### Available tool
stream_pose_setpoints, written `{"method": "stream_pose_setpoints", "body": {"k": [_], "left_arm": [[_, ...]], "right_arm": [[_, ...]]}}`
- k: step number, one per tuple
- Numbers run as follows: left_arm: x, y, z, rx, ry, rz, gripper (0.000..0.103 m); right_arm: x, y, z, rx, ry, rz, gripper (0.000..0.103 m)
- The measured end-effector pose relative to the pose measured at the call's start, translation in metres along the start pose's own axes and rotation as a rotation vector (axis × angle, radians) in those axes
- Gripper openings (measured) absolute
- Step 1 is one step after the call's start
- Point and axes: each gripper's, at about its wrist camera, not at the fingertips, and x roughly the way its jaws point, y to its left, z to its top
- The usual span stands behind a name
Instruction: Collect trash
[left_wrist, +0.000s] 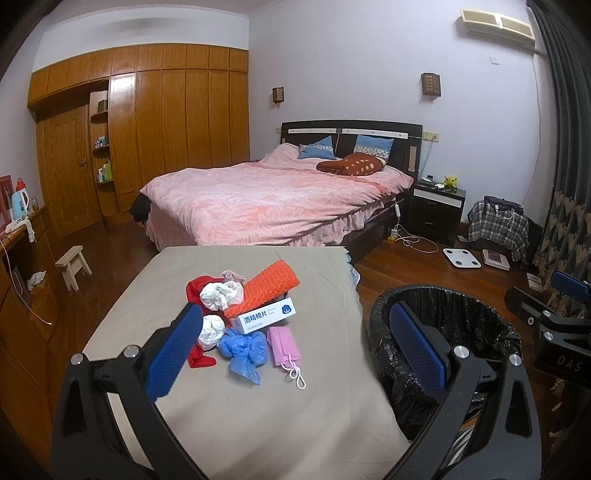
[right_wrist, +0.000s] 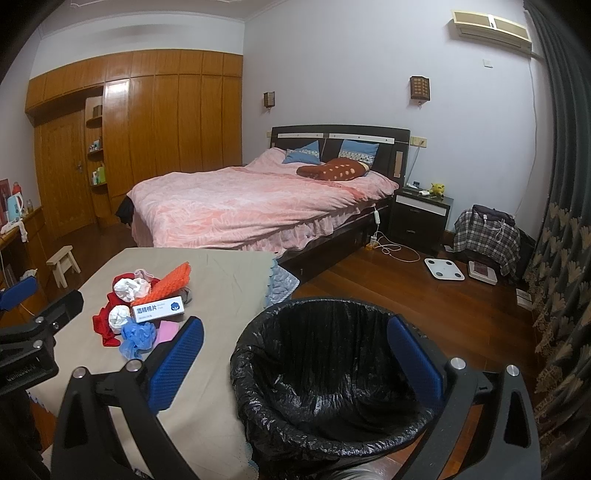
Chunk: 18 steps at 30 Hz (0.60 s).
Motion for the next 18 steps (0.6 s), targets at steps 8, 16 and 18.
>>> {"method": "stream_pose_setpoints", "body": {"k": [8, 16, 18], "left_arm": [[0.001, 0.001, -0.001, -0.001, 0.002, -0.001, 0.098], [0.002, 0.001, 0.000, -0.002, 0.006, -0.003, 0.098], [0.011, 0.007, -0.012, -0.003, 0.007, -0.001, 0.098]], "right_arm": [[0.001, 0.001, 0.000, -0.001, 0.002, -0.001, 0.097], [0.001, 0.001, -0.001, -0.002, 0.003, 0.000, 0.097], [0.002, 0.001, -0.001, -0.003, 0.003, 0.000, 0.097]]}}
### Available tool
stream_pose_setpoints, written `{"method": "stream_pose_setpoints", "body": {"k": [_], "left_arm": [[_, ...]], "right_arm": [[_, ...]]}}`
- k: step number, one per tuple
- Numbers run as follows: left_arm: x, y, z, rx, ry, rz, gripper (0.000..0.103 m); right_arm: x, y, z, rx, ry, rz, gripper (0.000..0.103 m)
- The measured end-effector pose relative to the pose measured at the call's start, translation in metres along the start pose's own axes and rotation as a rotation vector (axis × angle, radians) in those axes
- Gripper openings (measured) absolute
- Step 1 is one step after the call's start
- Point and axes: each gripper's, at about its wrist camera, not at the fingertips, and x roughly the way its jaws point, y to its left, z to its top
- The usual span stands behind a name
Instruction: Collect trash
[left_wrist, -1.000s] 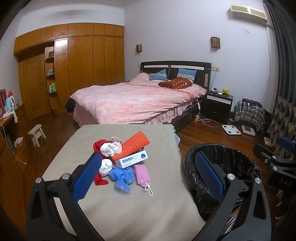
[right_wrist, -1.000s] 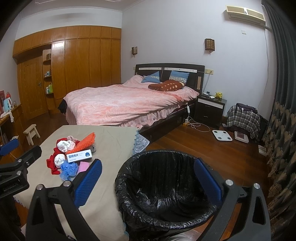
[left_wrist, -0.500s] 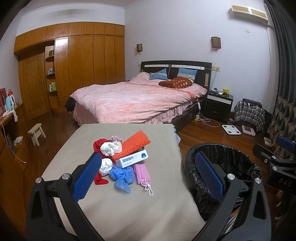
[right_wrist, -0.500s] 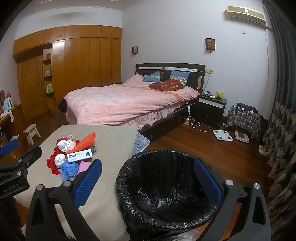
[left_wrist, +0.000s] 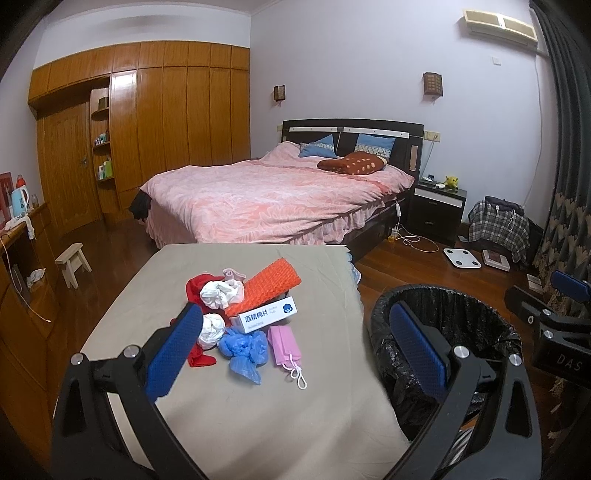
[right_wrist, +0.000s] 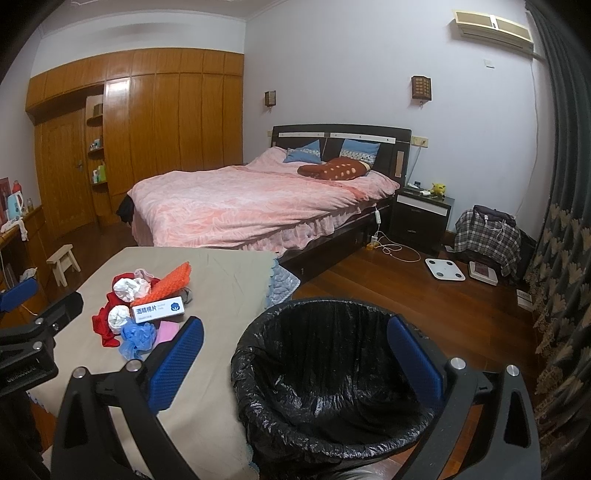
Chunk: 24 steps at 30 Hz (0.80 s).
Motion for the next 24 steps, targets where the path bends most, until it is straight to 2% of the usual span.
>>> {"method": "stream_pose_setpoints", "body": {"k": [17, 24], "left_arm": [[0.014, 0.022, -0.007, -0.015, 0.023, 0.012, 0.098], [0.046, 0.086, -0.021, -0.059, 0.087, 0.139, 0.098]], "right_arm": [[0.020, 0.018, 0.004, -0.025, 0.031, 0.029, 0.097], [0.055, 0.052, -0.001, -0.038, 0.051, 0.104, 0.097]]}}
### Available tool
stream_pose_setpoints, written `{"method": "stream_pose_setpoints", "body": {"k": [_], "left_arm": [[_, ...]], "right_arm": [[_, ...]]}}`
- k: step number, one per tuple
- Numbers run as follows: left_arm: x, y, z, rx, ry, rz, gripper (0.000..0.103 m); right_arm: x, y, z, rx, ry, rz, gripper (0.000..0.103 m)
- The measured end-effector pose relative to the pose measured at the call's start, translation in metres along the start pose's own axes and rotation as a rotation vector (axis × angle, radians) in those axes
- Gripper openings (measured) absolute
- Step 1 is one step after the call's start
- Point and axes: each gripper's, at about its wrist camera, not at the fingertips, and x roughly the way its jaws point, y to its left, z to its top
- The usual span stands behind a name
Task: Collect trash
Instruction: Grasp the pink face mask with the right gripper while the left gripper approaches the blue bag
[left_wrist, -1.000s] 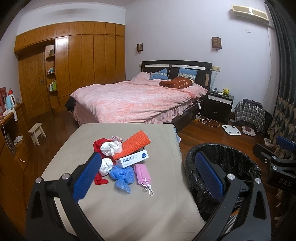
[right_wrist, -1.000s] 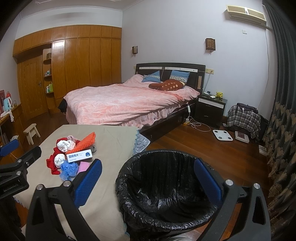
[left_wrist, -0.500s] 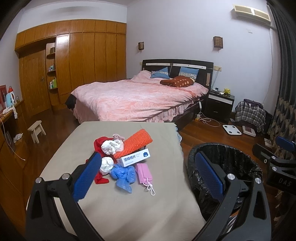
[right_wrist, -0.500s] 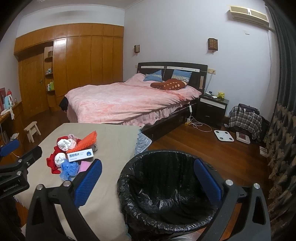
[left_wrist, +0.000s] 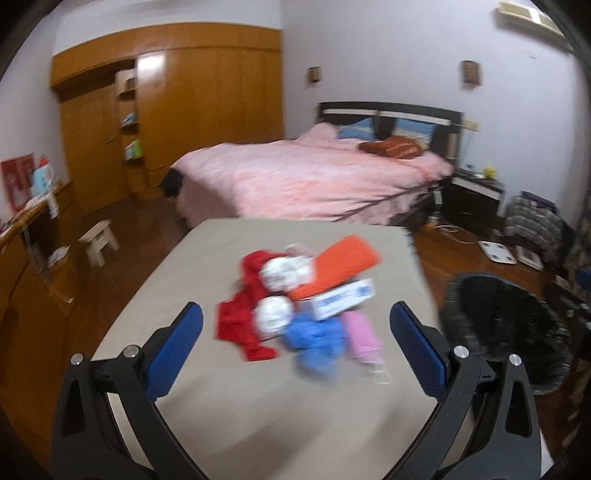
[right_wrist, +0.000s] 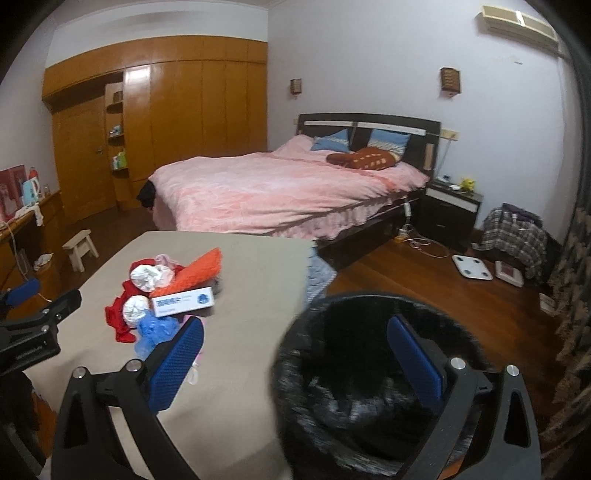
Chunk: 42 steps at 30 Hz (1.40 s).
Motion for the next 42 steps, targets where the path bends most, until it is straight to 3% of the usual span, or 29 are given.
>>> {"method": "stream_pose_setpoints", "body": {"k": [7, 19, 25, 32, 36, 39, 40, 42], "left_arm": [[0.035, 0.052, -0.013, -0.049, 0.046, 0.083, 0.098], [0.101, 0.069, -0.027, -0.056, 0.084, 0.054, 0.098], [0.120, 0.070, -0.030, -0.078, 0.107, 0.044, 0.098], [0.132, 0.075, -0.032, -0.114, 0.144, 0.027, 0.098], [0.134, 0.065, -0.032, -0.090, 0.152, 0.024, 0.098], [0.133, 0.054, -0.032, -0.067, 0.150, -0.006, 0.088], [0.132, 0.050, -0.031, -0.061, 0.152, -0.016, 0.081], [0.133, 0.042, -0.030, -0.054, 0.160, -0.046, 0.078]], "right_arm": [[0.060, 0.043, -0.008, -0.014, 0.046, 0.068, 0.091], [0.163, 0.098, -0.046, -0.067, 0.225, 0.123, 0.074], [0.183, 0.111, -0.055, -0.083, 0.283, 0.169, 0.063], [0.192, 0.117, -0.060, -0.089, 0.349, 0.258, 0.023], [0.185, 0.121, -0.060, -0.103, 0.333, 0.263, 0.009], [0.177, 0.113, -0.058, -0.097, 0.315, 0.245, 0.007], [0.175, 0.109, -0.056, -0.093, 0.312, 0.234, 0.007], [0.171, 0.101, -0.053, -0.078, 0.308, 0.217, 0.007]]}}
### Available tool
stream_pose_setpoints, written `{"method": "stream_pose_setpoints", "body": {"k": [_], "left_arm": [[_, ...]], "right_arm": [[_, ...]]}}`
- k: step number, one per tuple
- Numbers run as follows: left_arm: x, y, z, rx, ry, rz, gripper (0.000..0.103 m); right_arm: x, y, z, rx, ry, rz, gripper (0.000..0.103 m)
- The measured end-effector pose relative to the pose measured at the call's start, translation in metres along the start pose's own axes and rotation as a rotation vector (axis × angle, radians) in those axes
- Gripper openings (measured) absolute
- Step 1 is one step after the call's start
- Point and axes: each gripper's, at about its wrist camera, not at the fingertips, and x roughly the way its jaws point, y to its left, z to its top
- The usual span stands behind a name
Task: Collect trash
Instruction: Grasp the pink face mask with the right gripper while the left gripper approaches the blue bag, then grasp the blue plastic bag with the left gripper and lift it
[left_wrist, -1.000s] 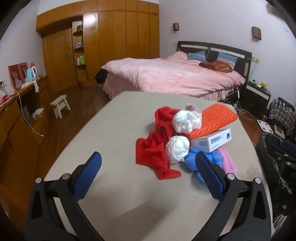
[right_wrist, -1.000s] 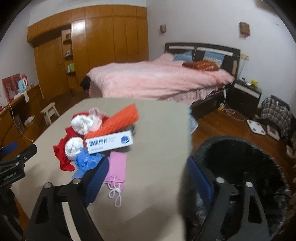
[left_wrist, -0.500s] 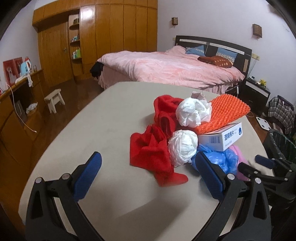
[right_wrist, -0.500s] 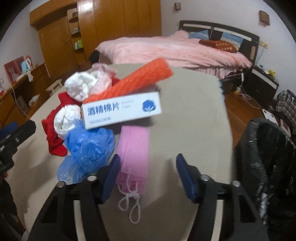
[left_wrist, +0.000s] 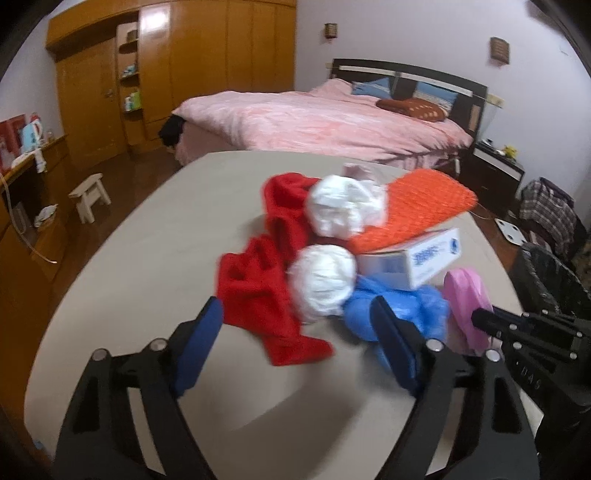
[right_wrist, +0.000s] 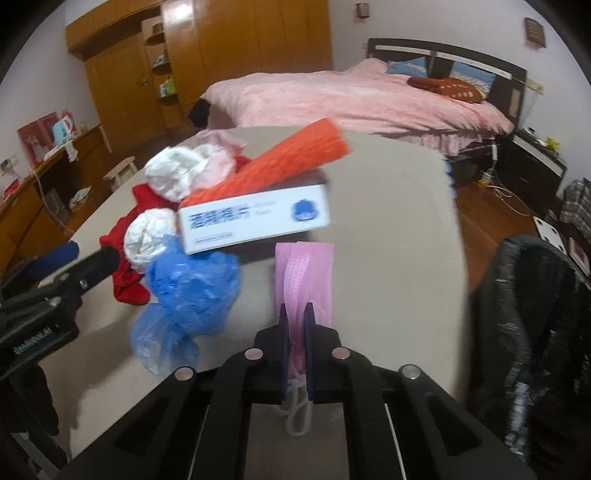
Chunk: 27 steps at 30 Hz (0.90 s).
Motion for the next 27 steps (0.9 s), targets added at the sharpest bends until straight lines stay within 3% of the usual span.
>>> {"method": "stream_pose_setpoints", "body": {"k": [11, 18, 21, 23, 27], "left_arm": [[0.017, -0.055, -0.002, 0.072, 0.008, -0.081, 0.076], [0.045, -0.072, -0.004, 0.068, 0.080, -0.092, 0.075], [0.049, -0.078, -0.005, 0.089, 0.092, -0.067, 0.065], [0.046, -0.078, -0.005, 0.092, 0.082, -0.065, 0.050], [0.038, -0.079, -0.006, 0.103, 0.058, -0.049, 0.034]], "right_arm": [[-0.017, -0.048, -0.001, 0.056, -0.023, -0.071, 0.007], [-0.016, -0.050, -0.001, 0.057, -0.030, -0.059, 0.007], [-0.016, -0.049, -0.004, 0.058, -0.031, -0.054, 0.007], [-0.017, -0.047, -0.006, 0.056, -0.031, -0.052, 0.007], [-0.021, -0.047, -0.006, 0.057, -0.038, -0.050, 0.007]]}}
